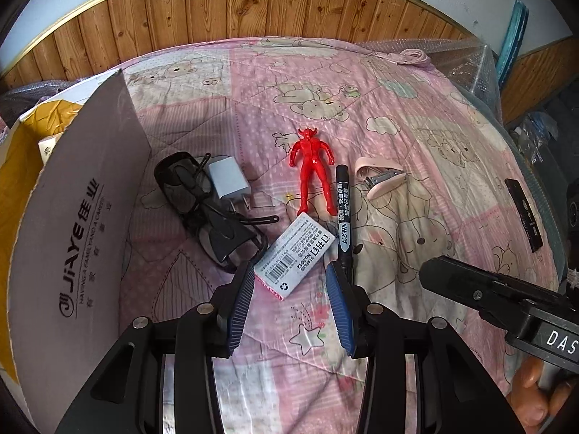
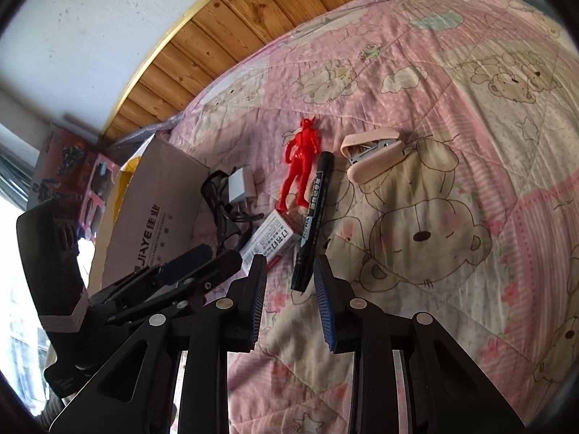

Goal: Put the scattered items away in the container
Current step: 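Grasp the white staples box with the left gripper while the right gripper grasps the black marker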

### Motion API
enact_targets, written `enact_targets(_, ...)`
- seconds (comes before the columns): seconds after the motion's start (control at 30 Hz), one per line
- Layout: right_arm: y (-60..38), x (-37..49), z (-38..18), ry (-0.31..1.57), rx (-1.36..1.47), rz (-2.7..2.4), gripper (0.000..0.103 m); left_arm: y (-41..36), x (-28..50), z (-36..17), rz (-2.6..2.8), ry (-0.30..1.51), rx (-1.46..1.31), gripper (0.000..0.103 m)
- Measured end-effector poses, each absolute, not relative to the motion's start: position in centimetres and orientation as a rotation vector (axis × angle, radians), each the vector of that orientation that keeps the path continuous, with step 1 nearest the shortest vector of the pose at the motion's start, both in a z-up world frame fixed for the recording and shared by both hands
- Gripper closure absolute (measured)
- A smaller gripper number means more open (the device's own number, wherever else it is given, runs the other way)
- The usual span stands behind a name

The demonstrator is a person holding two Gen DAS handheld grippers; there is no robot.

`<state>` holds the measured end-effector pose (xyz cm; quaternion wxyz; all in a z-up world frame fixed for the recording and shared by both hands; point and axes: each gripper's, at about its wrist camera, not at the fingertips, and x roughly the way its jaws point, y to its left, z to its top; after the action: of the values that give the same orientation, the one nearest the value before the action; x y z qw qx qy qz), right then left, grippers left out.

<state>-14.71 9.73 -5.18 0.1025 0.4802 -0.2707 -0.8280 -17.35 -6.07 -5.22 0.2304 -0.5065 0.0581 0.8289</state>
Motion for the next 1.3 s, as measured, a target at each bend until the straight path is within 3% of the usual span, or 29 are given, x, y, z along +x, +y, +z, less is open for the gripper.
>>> enact_targets(0.3,8.7,-19.8,-8.4,-0.715,1.517,-2.447,0.073,-5.2,-19.3,-8.5,2.237,0.181,-1.376,0.059)
enact_targets(0.67,7.9,-22.1,-10.0,-0.546,1.544,-2.454,0.074,-4.4,-19.1,-10.1,2.201,0.152,-1.341,0.048)
enact_targets(0.8,7.6,-22.3,-9.9,-0.468,1.548,-2.463,0.082,-3.9,-18.6,-10.3,2.215,0.217,-1.325,0.048)
enact_targets(0.9,7.8,-21.8,-9.5,-0.464,1.558,-2.478,0.082,-4.1,-18.3,-10.3,2.220,0.233,-1.325,0.054)
enact_targets(1.13,9.2,-19.4,-7.9,-0.482,1.545,-2.546,0.081,-4.4,-17.7,-9.8,2.198,0.203,-1.320,0.055)
enact_targets(1.3,9.2,-19.3,-9.0,-0.484,1.586,-2.528,0.074,-3.4,-17.0,-10.2,2.181,0.231,-1.305,0.037)
